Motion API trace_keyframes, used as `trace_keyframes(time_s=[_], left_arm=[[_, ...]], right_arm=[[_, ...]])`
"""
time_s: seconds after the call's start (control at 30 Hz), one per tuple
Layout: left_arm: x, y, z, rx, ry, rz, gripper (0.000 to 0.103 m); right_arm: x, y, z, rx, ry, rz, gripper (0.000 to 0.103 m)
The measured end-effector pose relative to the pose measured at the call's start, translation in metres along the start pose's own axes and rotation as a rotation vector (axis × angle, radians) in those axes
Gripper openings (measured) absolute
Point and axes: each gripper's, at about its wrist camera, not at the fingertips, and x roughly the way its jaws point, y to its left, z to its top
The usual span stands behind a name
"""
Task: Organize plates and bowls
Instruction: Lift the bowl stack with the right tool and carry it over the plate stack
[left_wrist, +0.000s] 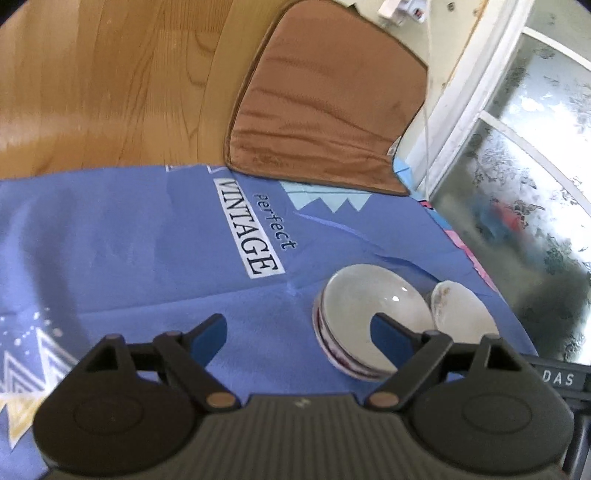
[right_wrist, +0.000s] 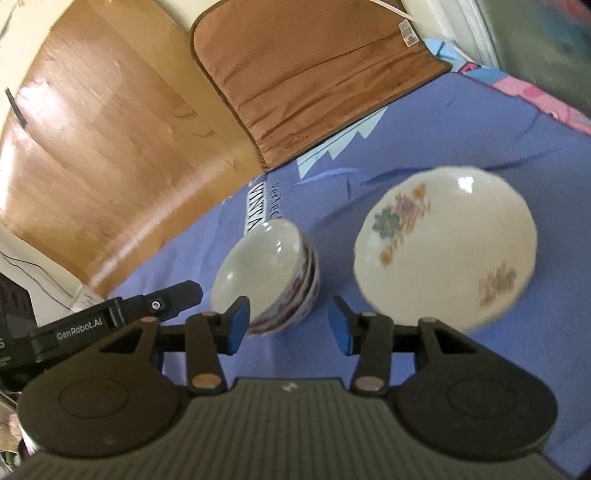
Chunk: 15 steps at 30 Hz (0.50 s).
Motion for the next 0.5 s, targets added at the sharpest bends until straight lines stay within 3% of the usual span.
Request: trace_keyframes(time_s=[0.1,0.23,0.33,0.4,0.43,0.5], left_arm=[[0.015,0.002,0.002,-0.027,0.033,-0.017,0.083],[0.032,-0.001,0.005,-0.021,0.067,-0.031,0.070],[0.044,0.002,0.005,-0.049,0.106,-0.047,0.052],[0.049,0.008,0.003,-0.085,0.115,-0.078,0.050],[0.048,0.010,0.002,-0.099,0.106,-0.086,0.047],[0.049,0.015,0.001,-0.137,0.110,-0.130,0.035]], right_arm=[[0.009,-0.005,0.009,0.017,0.016,-0.005,0.050],[0.024,-0.006,0.016,0.041,0.049,0.008,0.050],[0.035,-0.003,0.019,0.024,0.066,0.006,0.047],[0.038,0.000,0.022,-0.005,0.064,-0.007,0.046],[0.041,0.002,0.023,-0.017,0.066,-0.014,0.043],[0.046,0.004,0.025,-0.054,0.069,-0.045,0.025]])
